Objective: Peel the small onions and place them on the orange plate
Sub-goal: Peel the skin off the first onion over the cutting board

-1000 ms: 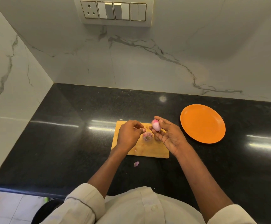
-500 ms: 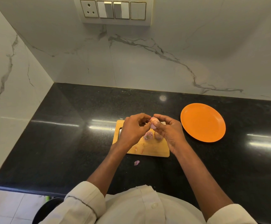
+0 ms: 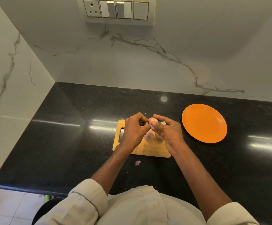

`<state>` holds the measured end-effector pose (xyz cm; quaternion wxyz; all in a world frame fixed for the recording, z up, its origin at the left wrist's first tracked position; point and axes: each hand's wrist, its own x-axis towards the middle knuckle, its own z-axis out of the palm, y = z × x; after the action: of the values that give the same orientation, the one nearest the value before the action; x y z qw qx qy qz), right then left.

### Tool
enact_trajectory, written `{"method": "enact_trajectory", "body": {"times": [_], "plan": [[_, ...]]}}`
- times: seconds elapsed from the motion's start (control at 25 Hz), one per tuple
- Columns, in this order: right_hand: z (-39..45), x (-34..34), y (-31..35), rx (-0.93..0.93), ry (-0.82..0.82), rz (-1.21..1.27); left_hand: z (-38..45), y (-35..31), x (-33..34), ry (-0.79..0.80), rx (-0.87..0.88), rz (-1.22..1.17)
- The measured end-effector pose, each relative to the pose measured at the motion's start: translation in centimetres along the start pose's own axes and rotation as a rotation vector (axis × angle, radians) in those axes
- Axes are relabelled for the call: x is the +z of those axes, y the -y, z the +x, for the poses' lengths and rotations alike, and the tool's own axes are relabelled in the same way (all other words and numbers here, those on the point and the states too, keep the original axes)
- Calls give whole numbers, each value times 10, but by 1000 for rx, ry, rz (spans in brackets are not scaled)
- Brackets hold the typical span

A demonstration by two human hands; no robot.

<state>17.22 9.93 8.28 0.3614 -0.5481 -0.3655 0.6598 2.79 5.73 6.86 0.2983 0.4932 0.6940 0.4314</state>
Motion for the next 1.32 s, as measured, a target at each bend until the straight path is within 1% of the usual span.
{"method": "enact_trajectory", "body": {"times": [0.12, 0.24, 0.28, 0.36, 0.64, 0.72, 0.88, 0.96, 1.12, 1.32], "plan": [[-1, 0, 0, 17, 33, 93, 5, 7, -5, -37, -37, -98], [1, -1, 2, 2, 14, 154, 7, 10, -13, 54, -110, -348], [2, -2, 3, -1, 10, 169, 6, 10, -14, 84, -115, -392], [3, -2, 4, -2, 11, 172, 5, 9, -16, 117, -85, -384], [1, -7, 8, 13, 26, 198, 5, 6, -17, 114, -19, -352], [1, -7, 8, 13, 28, 205, 4, 4, -14, 88, -4, -329], [-3, -3, 9, -5, 57, 187, 4, -1, -2, -22, -28, -236], [-4, -3, 11, -17, 58, 197, 5, -1, -2, -52, -33, -236], [1, -6, 15, -32, 19, 239, 5, 0, -11, 58, -15, -405], [1, -7, 12, -23, 46, 188, 4, 3, -14, 65, 9, -379]]}}
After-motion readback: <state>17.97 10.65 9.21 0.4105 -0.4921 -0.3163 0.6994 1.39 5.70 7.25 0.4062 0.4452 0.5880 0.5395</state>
